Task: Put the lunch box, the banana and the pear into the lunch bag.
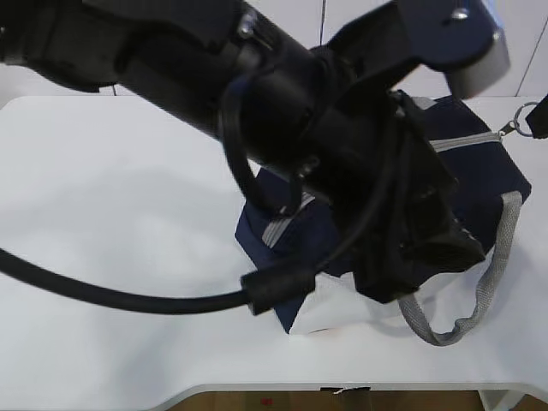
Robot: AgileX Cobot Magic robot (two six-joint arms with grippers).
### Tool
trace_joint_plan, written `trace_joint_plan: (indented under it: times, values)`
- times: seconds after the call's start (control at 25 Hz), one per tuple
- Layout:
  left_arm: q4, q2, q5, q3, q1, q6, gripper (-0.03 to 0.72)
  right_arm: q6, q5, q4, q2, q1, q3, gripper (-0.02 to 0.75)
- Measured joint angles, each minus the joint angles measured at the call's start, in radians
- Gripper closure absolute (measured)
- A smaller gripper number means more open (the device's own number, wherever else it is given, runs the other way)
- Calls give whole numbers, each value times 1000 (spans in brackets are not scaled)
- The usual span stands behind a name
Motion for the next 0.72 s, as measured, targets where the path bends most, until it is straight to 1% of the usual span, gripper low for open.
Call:
trace_joint_plan:
  times: [0.2,0.36,0.48,0.6,0.72]
  values:
    - [252,35,-17,-38,-62,-210,263,2,1,0,-4,0,0,731]
    - [398,63,-17,-78,-87,-350,263,2,2,0,-7,0,0,731]
    - [486,78,-17,-119,-89,-424,263,2,4,2,-7,0,0,731]
    - [563,107,-1,-163,-89,-467,263,2,4,10,-7,0,0,731]
    - [604,138,19,-199,-89,-508,263,2,4,19,-7,0,0,731]
